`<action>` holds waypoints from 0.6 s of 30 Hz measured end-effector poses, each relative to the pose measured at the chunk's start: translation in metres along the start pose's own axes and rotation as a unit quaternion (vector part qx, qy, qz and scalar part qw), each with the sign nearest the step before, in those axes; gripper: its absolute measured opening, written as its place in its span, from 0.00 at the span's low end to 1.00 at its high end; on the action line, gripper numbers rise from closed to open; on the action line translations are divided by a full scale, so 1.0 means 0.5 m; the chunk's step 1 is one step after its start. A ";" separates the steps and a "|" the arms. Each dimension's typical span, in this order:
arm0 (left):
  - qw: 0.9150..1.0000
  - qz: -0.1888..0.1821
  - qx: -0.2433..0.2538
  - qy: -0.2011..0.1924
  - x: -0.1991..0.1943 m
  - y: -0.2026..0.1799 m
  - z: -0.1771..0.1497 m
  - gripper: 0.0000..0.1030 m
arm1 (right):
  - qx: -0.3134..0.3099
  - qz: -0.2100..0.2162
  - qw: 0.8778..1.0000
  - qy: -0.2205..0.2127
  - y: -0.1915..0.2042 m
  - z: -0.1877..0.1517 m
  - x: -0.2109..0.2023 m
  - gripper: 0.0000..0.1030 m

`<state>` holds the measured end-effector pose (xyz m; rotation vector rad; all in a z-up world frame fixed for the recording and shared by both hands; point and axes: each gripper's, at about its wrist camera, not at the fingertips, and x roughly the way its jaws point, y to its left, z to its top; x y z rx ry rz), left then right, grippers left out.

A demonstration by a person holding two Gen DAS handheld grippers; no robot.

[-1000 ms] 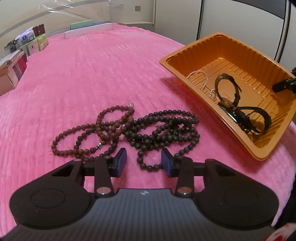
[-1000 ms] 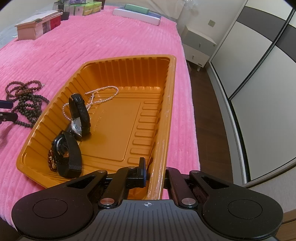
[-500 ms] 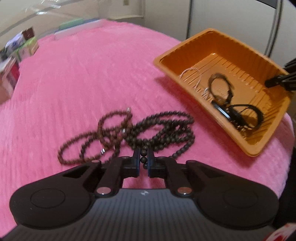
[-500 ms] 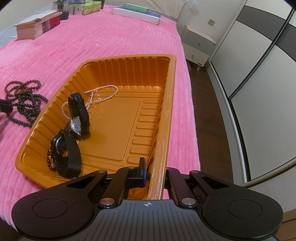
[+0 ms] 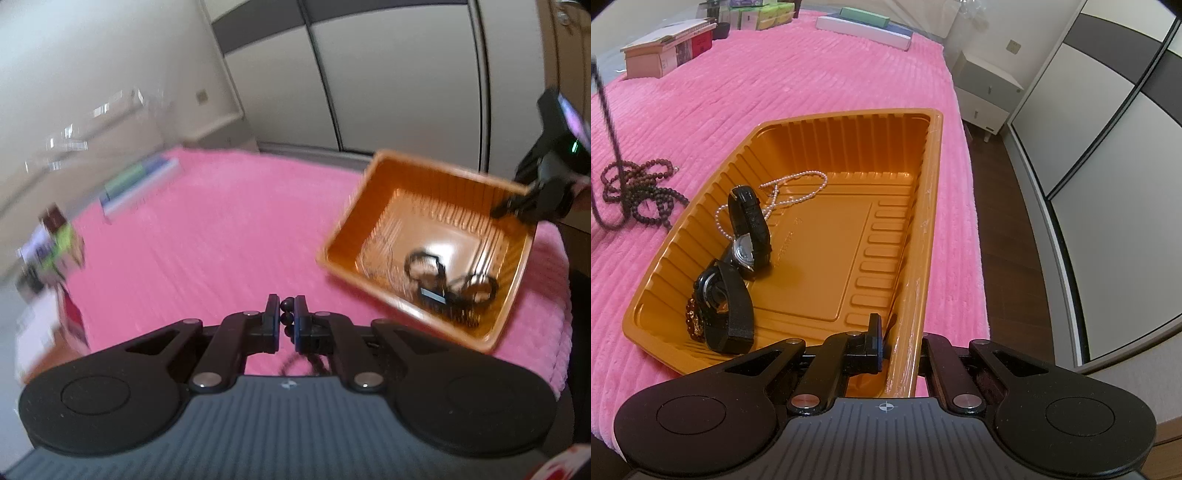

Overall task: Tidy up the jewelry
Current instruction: 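Carry the dark bead strand into the orange tray and open the left tool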

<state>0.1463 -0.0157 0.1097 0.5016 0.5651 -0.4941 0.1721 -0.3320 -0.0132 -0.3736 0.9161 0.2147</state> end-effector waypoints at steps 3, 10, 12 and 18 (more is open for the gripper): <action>0.999 0.008 0.021 -0.026 -0.036 0.005 0.045 0.06 | 0.000 0.000 1.000 -0.001 0.000 -0.001 -0.002 0.04; 0.997 0.013 0.037 -0.069 -0.089 0.015 0.122 0.06 | -0.001 0.000 1.000 -0.002 0.000 0.000 -0.004 0.04; 0.996 0.015 0.044 -0.078 -0.100 0.013 0.141 0.06 | -0.002 0.000 1.000 -0.002 0.000 0.000 -0.004 0.04; 0.992 0.012 0.064 -0.105 -0.134 0.008 0.196 0.06 | -0.002 0.001 1.000 -0.003 -0.001 0.000 -0.006 0.04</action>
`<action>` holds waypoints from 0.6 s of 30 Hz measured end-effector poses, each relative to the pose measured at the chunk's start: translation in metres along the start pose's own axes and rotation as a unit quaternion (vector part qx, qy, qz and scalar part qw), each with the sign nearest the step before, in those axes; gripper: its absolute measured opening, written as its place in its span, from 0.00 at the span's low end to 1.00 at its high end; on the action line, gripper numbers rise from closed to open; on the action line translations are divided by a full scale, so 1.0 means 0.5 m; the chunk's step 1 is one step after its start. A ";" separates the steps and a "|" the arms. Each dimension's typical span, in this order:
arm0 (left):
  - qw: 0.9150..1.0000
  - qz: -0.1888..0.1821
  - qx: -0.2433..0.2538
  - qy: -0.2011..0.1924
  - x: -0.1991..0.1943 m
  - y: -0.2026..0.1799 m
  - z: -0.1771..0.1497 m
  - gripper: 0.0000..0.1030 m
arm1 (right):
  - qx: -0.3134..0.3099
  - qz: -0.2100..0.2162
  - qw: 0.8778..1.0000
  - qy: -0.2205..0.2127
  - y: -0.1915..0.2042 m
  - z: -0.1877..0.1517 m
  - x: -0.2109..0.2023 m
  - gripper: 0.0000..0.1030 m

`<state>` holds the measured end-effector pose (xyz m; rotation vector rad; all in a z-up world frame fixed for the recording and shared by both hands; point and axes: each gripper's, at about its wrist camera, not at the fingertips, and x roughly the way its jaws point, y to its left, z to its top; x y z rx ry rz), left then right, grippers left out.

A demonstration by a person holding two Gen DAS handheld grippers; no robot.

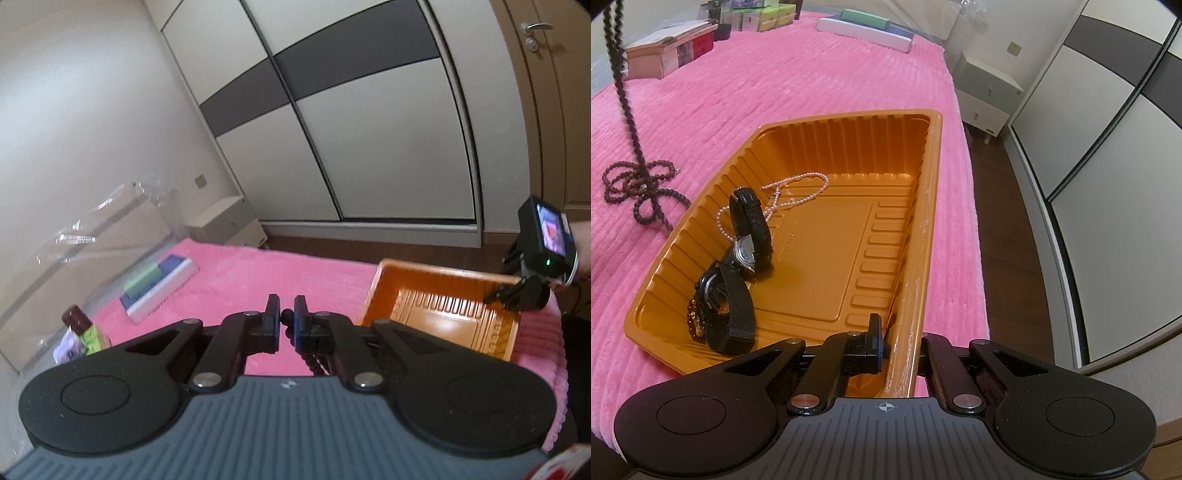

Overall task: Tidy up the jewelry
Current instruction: 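Carry the dark bead strand into the orange tray and open the left tool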

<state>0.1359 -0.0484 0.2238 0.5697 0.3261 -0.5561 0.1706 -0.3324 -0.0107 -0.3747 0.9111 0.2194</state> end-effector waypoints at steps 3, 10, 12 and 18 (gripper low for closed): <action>1.000 0.003 0.007 -0.016 -0.011 0.011 0.030 0.06 | -0.001 0.000 1.000 0.000 0.000 0.001 -0.001 0.04; 0.999 0.015 0.018 -0.047 -0.032 0.042 0.101 0.06 | -0.003 -0.001 1.000 -0.001 -0.001 0.001 -0.004 0.04; 0.998 0.020 0.022 -0.054 -0.036 0.049 0.120 0.06 | -0.004 -0.002 1.000 0.000 0.000 0.002 -0.004 0.04; 0.996 0.024 0.031 -0.075 -0.042 0.059 0.178 0.06 | -0.003 -0.002 1.000 -0.001 -0.001 0.002 -0.005 0.04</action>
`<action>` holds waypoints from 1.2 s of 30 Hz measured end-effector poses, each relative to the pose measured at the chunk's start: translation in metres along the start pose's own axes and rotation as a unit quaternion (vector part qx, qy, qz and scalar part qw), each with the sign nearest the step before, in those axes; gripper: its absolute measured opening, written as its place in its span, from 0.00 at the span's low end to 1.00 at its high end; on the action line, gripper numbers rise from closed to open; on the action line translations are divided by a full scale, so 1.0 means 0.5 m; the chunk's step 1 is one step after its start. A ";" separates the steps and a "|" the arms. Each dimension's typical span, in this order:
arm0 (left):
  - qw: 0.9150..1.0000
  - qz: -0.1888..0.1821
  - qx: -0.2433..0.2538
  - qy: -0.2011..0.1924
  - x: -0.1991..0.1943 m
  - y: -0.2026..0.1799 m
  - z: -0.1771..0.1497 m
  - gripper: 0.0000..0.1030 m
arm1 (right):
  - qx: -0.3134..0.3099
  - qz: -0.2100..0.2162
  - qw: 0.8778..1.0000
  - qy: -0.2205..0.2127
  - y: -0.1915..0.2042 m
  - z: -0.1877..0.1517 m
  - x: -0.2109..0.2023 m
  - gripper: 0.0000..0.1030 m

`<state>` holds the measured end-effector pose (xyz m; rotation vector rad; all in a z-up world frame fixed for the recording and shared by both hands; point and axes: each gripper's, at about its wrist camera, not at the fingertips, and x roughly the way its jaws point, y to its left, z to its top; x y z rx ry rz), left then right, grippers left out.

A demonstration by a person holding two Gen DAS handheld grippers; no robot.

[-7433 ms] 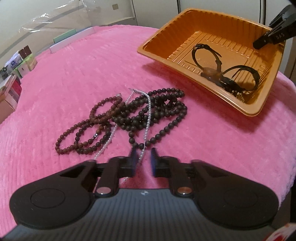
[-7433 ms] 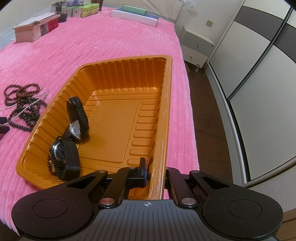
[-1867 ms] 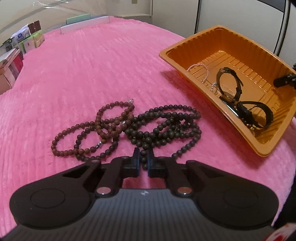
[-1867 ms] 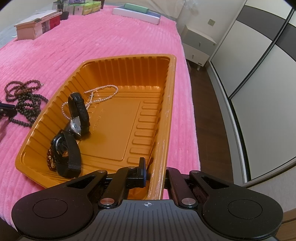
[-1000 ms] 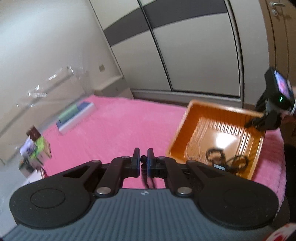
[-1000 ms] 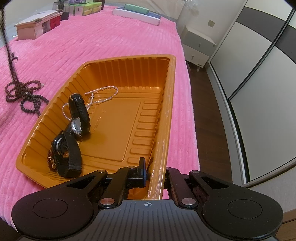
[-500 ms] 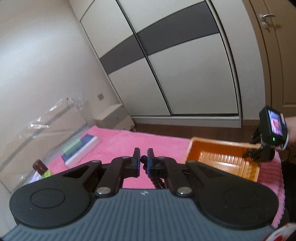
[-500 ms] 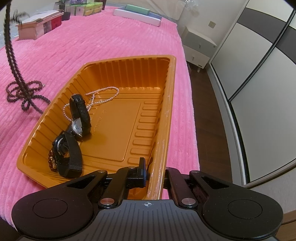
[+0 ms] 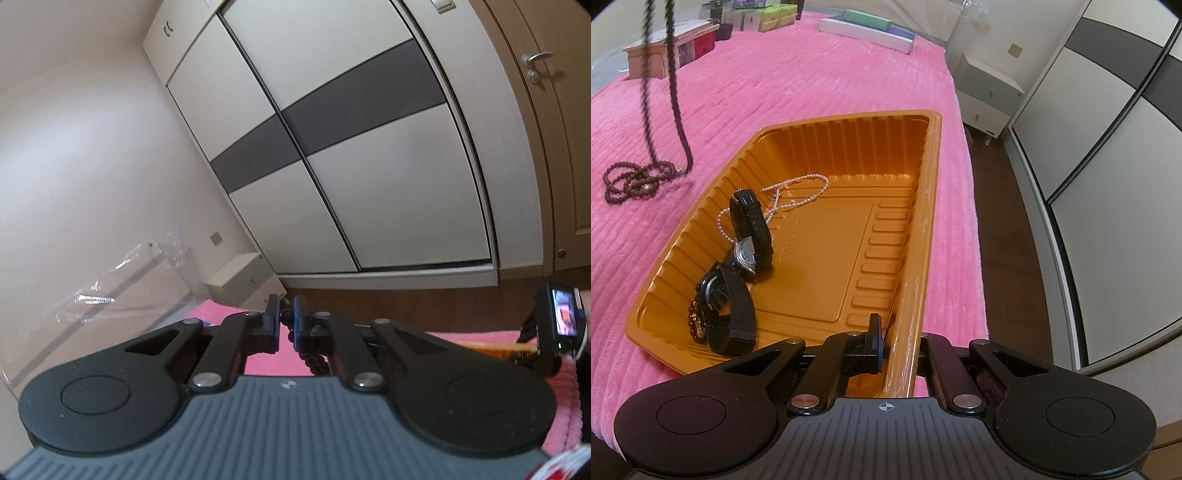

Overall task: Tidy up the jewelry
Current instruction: 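Carry the dark bead strand into the orange tray and open the left tool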

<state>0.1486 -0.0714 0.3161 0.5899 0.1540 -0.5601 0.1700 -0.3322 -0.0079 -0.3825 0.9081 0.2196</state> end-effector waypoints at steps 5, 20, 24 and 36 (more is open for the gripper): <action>1.000 -0.003 0.001 -0.016 0.016 0.004 0.038 0.06 | 0.000 0.000 1.000 0.000 0.000 0.000 0.000 0.04; 0.998 -0.051 0.016 -0.031 0.109 -0.069 0.102 0.06 | -0.001 0.003 1.000 -0.003 -0.001 -0.001 -0.002 0.04; 0.997 -0.073 0.027 0.003 0.171 -0.110 0.069 0.06 | -0.001 0.004 1.000 -0.003 -0.001 -0.002 -0.002 0.04; 0.986 -0.132 0.038 0.098 0.314 -0.208 -0.042 0.06 | -0.005 0.004 1.000 0.000 0.002 -0.005 0.003 0.04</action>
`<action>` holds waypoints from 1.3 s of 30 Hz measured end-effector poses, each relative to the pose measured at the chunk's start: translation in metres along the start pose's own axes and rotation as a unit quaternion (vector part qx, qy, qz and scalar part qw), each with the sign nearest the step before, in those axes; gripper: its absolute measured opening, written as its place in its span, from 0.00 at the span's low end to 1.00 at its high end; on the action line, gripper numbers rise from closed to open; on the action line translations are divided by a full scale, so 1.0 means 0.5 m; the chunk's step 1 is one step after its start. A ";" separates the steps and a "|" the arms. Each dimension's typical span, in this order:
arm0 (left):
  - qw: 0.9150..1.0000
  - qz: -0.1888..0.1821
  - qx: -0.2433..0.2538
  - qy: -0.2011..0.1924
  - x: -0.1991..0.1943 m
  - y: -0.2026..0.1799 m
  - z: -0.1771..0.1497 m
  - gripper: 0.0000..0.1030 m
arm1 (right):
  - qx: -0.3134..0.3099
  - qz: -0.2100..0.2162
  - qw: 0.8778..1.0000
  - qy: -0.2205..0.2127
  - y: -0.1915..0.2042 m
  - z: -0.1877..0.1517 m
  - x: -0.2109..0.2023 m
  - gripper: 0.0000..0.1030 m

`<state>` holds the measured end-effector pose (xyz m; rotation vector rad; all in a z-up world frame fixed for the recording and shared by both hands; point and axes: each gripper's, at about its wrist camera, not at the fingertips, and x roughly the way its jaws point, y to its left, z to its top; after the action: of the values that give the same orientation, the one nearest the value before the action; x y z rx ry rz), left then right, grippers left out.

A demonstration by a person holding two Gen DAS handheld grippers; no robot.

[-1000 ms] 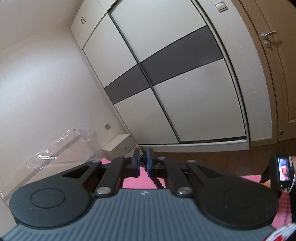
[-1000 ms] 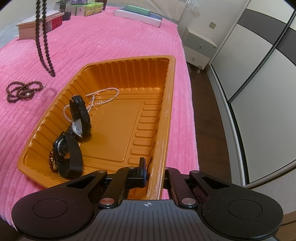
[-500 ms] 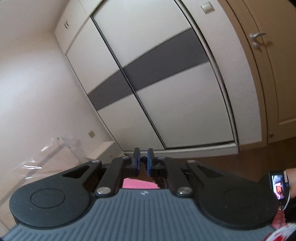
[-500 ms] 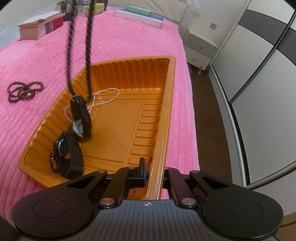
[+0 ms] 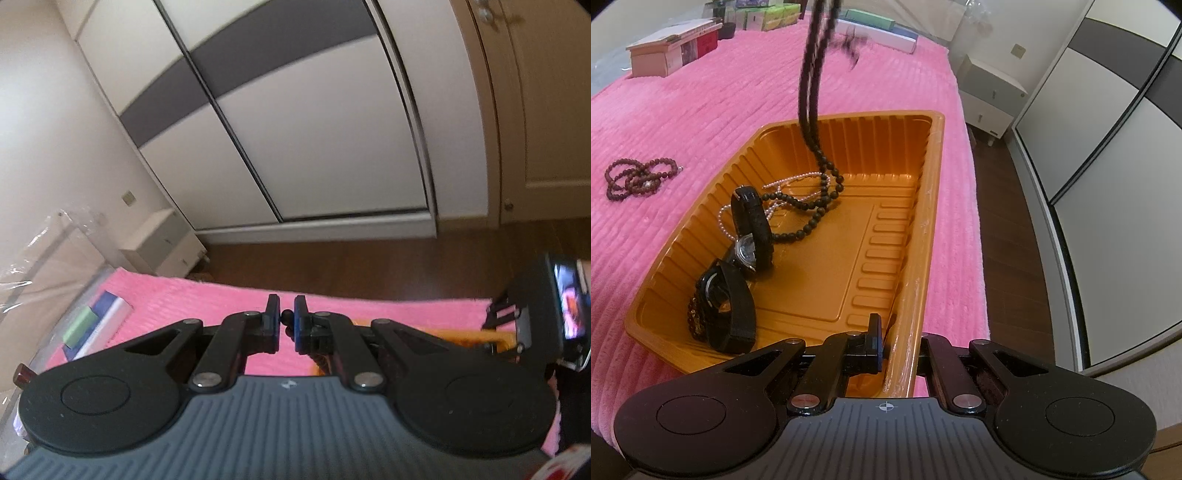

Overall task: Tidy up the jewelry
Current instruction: 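Carry the dark bead strand into the orange tray and open the left tool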

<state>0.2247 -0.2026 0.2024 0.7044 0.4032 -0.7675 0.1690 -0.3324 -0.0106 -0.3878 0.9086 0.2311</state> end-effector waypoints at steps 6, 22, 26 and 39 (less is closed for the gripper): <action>0.997 -0.029 0.051 0.041 0.049 -0.047 -0.036 0.06 | -0.002 0.001 1.000 0.001 -0.001 0.000 0.003 0.04; 0.994 -0.058 0.025 0.086 0.129 -0.076 -0.095 0.06 | 0.001 0.002 1.000 0.002 -0.003 -0.001 0.003 0.04; 0.993 -0.063 0.019 0.093 0.140 -0.076 -0.101 0.06 | 0.001 0.003 1.000 0.002 -0.004 -0.001 0.002 0.04; 0.992 -0.071 0.002 0.106 0.163 -0.083 -0.118 0.06 | 0.001 0.003 1.000 0.002 -0.004 -0.002 0.003 0.04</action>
<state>0.2430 -0.2220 0.0970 0.7709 0.6509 -0.8307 0.1699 -0.3345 -0.0120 -0.3838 0.9144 0.2342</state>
